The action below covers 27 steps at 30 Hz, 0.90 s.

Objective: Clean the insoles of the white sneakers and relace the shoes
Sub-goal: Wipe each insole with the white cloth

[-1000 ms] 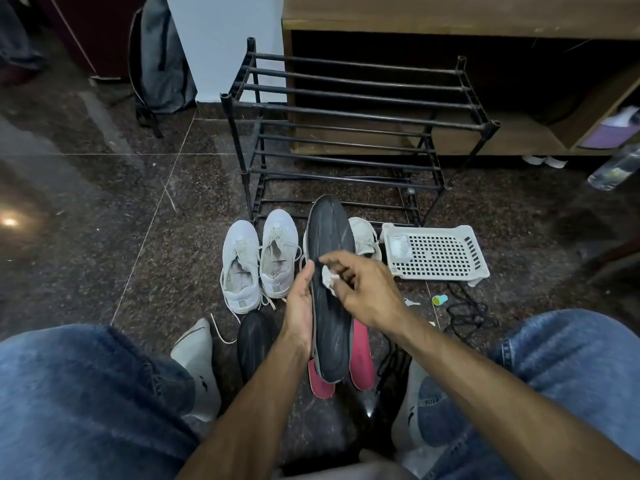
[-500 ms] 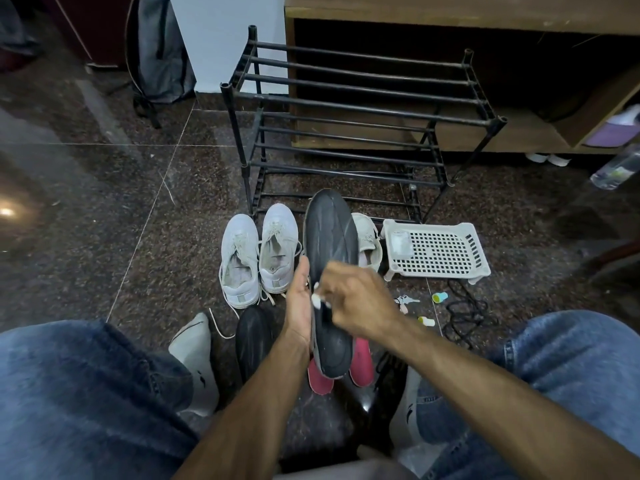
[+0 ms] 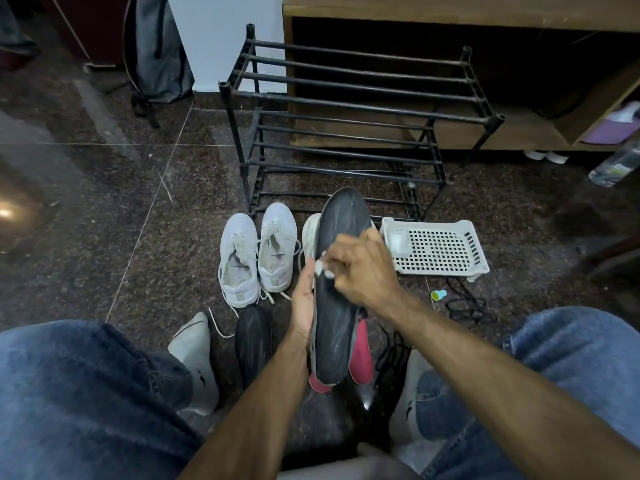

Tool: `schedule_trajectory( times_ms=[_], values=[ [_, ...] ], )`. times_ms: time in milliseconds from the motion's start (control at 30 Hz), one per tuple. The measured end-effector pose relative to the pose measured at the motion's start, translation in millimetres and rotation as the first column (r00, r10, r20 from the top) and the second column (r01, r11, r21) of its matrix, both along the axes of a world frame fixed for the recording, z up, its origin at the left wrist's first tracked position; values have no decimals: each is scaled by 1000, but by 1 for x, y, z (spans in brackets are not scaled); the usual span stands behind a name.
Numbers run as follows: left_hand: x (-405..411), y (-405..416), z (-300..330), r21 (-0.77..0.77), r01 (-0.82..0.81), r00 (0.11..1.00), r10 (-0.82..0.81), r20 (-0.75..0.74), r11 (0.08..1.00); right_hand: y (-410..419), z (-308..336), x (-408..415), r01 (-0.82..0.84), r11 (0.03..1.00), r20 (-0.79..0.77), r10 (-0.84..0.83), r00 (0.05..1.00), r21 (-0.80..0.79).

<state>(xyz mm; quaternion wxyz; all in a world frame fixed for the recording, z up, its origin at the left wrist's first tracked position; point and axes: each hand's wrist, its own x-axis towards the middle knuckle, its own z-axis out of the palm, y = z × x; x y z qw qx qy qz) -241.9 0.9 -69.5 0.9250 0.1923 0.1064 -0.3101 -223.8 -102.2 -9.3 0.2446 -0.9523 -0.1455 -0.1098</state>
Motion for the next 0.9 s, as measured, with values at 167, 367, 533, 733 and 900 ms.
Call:
schedule_trajectory(
  times_ms=[167, 367, 533, 733, 900],
  values=[
    [3, -1, 4, 74, 13, 1000, -14, 21, 997, 3, 5, 15, 114, 988, 5, -115, 993, 102],
    [4, 5, 4, 116, -127, 991, 131, -27, 985, 11, -9, -42, -120, 991, -6, 120, 993, 61],
    [2, 4, 3, 65, 84, 993, -89, 72, 994, -10, -3, 13, 122, 991, 67, -118, 991, -59],
    [6, 4, 1, 181, -110, 992, 97, 76, 977, 7, -14, -25, 57, 996, 33, -59, 998, 62],
    [5, 5, 2, 121, -202, 978, 194, 78, 972, 1, -16, -47, -90, 994, 37, 93, 995, -68]
  ],
)
